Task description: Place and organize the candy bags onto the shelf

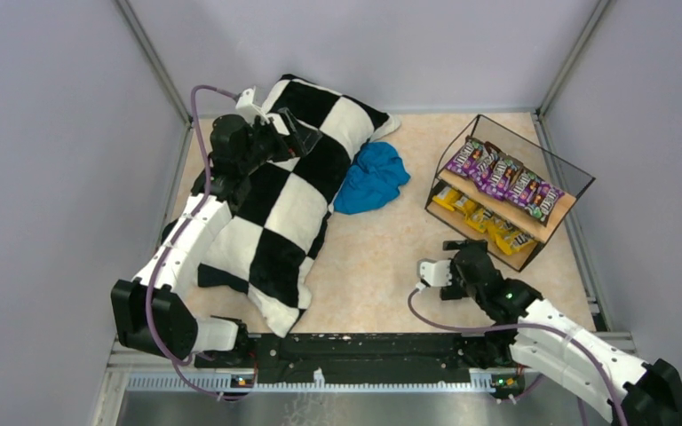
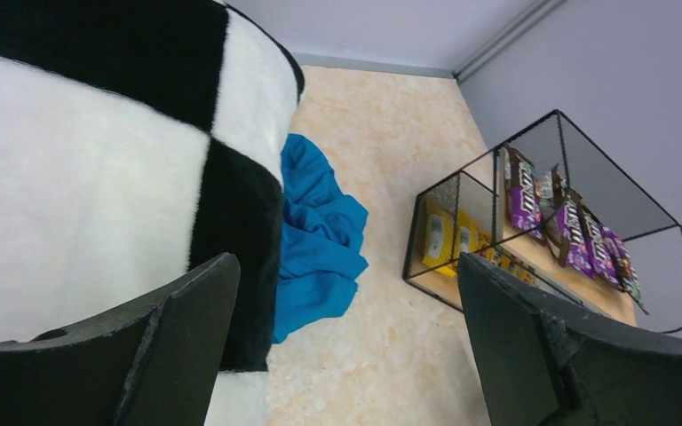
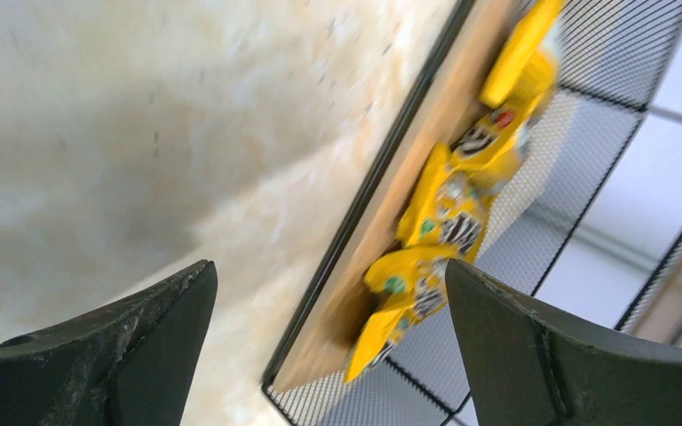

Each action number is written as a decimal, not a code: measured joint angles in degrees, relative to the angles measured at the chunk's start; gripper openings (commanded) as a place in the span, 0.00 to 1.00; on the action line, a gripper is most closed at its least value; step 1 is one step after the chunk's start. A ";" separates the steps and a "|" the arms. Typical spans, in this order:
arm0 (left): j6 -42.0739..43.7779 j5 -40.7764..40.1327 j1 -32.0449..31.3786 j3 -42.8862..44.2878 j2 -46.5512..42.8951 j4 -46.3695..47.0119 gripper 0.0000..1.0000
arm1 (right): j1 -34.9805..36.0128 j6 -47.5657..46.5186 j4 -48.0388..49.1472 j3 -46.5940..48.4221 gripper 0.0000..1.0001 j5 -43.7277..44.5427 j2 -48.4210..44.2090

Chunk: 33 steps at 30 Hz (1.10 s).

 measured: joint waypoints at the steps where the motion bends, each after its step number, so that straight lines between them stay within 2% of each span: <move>1: 0.26 -0.37 0.35 0.02 -0.02 -0.07 0.98 | 1.46 0.92 -0.26 0.68 0.99 -0.46 -0.22; 4: 1.36 -2.05 0.85 0.02 -0.02 -0.37 0.99 | 4.63 6.67 -0.28 5.66 0.99 -2.58 -1.03; 7: 2.43 -3.37 0.83 0.02 -0.02 -0.74 0.98 | 5.31 18.08 2.95 13.86 0.99 -3.19 -1.53; 13: 3.82 -4.09 0.83 0.02 -0.28 -1.16 0.98 | 5.33 47.30 5.07 37.77 0.99 2.95 2.34; 18: 4.31 -2.58 0.57 0.63 -3.21 -1.33 0.99 | 5.31 62.38 0.63 52.43 0.99 7.43 4.22; 25: 3.98 1.18 0.28 8.83 -11.32 -3.72 0.99 | 5.31 70.93 -2.73 60.04 0.99 11.15 1.03; 33: 5.99 7.34 0.22 11.80 -26.21 -6.86 0.99 | 5.31 74.18 4.48 55.19 0.99 10.10 -8.66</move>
